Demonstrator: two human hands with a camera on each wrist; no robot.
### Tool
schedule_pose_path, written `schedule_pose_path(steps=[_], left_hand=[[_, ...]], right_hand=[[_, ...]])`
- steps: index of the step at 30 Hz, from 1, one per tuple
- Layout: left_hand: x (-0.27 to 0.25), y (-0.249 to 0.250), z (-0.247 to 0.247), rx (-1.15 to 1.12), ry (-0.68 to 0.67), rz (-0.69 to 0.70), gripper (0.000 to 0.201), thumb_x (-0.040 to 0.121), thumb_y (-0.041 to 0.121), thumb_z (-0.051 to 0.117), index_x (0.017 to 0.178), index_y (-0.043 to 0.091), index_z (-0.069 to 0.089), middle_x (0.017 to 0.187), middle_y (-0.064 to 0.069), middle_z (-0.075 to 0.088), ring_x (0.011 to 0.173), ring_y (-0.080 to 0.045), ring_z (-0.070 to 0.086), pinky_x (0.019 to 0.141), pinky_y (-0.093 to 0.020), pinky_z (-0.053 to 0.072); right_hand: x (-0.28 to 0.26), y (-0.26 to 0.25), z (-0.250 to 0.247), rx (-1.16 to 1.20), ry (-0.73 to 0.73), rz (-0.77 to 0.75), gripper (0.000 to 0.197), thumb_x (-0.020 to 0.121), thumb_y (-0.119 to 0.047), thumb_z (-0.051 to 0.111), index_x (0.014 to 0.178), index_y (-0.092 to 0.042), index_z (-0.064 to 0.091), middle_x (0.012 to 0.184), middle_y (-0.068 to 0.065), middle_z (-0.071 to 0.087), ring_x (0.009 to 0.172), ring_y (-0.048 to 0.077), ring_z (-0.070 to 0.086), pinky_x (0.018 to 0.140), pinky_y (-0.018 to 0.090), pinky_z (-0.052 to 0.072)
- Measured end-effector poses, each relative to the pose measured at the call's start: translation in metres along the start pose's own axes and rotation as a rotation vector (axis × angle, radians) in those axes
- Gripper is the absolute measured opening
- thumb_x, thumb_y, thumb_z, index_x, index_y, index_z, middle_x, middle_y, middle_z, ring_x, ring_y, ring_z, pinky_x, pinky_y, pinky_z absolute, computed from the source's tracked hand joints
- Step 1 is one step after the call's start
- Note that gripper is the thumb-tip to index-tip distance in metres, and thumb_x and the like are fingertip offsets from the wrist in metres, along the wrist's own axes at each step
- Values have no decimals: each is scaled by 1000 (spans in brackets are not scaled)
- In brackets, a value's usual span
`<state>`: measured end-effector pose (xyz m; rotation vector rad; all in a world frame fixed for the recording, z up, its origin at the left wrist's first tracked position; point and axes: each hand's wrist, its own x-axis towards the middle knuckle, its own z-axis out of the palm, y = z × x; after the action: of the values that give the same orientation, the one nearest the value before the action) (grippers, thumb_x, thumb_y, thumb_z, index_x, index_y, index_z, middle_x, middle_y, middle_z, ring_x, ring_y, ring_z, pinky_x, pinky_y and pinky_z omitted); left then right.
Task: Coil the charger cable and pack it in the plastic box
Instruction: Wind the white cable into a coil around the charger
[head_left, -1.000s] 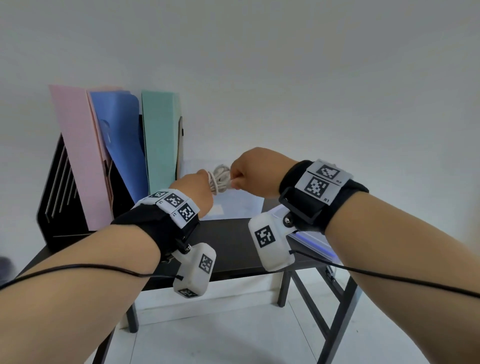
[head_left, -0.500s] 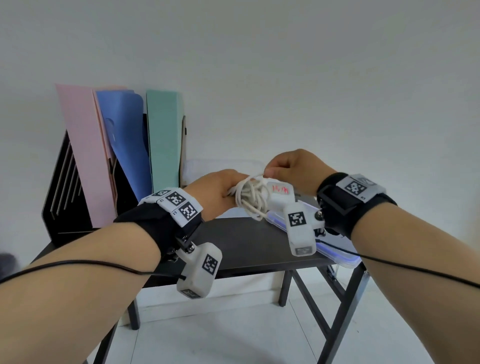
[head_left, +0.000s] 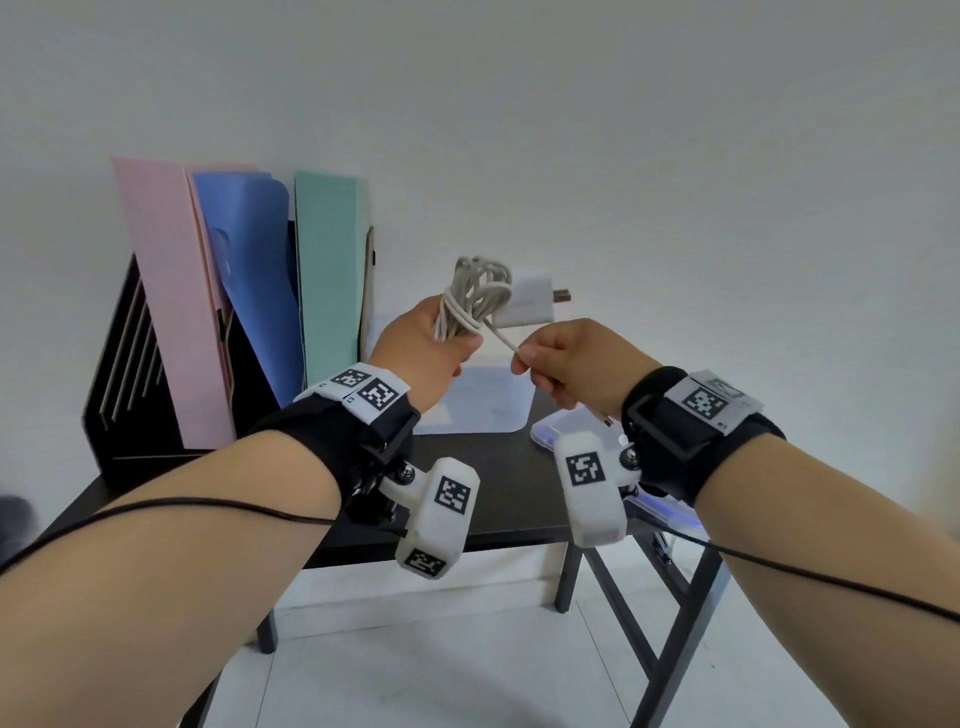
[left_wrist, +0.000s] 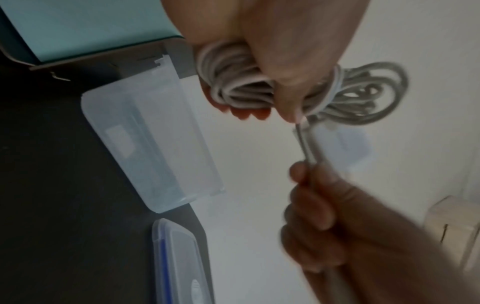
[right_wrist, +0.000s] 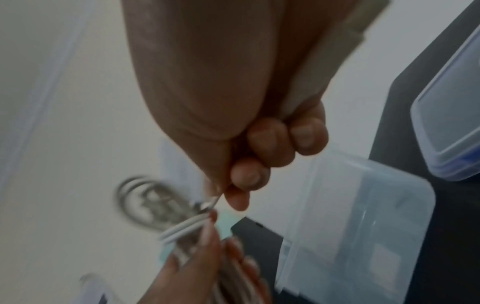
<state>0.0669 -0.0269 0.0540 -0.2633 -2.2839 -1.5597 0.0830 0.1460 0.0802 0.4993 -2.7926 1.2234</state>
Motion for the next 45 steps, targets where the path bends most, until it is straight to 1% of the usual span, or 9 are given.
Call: schedule_pose_path(steps=[6,9,13,18,23,27,31,34,45], left_hand=[[4,-9,-2,485,-47,48,28,91,24,49,119,21,51,102,-4,61,89,-26,57,76,-32,46],[11,-9,-5,607,-76,27,29,89,23,50,118,19,49,103,-6,63,88,-28,59,76,-35,49],[10,-10,-2,733,-122,-12,49,88,23,49,136,24,38,102,-5,58,85,-25,55,71,-33,45],[6,-16,-5,629,-130,-73,54,87,19,46,140,22,35,119,-10,58,92,-26,56,72,-30,40],[-4,-12,-2,95,-28,-189,23,83,19,57,98,36,52,82,-3,64,73,-25,59,64,-33,45],[0,-10,1,-92,16,-271,31,87,10,47,110,30,46,76,-11,57,70,-28,54,58,-34,42],[7,-7,6,-255,120,-385,45,85,8,38,128,22,39,71,-13,55,56,-26,50,57,-34,42],[9,-6,4,-332,118,-419,43,81,8,38,124,13,44,68,-13,50,52,-25,49,55,-32,43],[0,-8,6,-169,108,-327,48,88,4,37,135,15,34,75,-7,52,53,-20,48,46,-28,41]], right_hand=[[1,-21,11,-230,-7,-79,22,93,-19,48,81,-10,64,54,-4,53,47,15,48,49,21,45],[-1,-23,18,-12,35,-70,10,94,-13,47,89,-13,56,56,1,58,43,14,51,35,13,38],[4,-23,29,387,7,-57,18,94,-2,42,89,-7,58,70,12,64,50,16,60,55,24,55],[5,-17,38,507,-46,-93,24,93,0,45,86,-19,59,80,6,70,66,11,69,72,23,58],[8,-14,46,247,89,-163,16,92,-15,57,77,-15,63,68,4,68,55,10,61,53,13,49],[10,-13,49,116,168,-139,27,89,-34,60,76,-11,69,57,-2,58,43,1,47,47,13,39],[13,-16,51,30,187,-135,52,87,-42,59,83,8,68,63,9,54,56,19,42,54,26,36],[14,-18,53,23,183,-106,50,89,-41,56,78,6,69,56,-3,57,59,19,46,56,27,38],[17,-20,47,-111,76,-84,39,90,-35,56,72,-3,71,59,5,52,56,18,45,54,24,39]])
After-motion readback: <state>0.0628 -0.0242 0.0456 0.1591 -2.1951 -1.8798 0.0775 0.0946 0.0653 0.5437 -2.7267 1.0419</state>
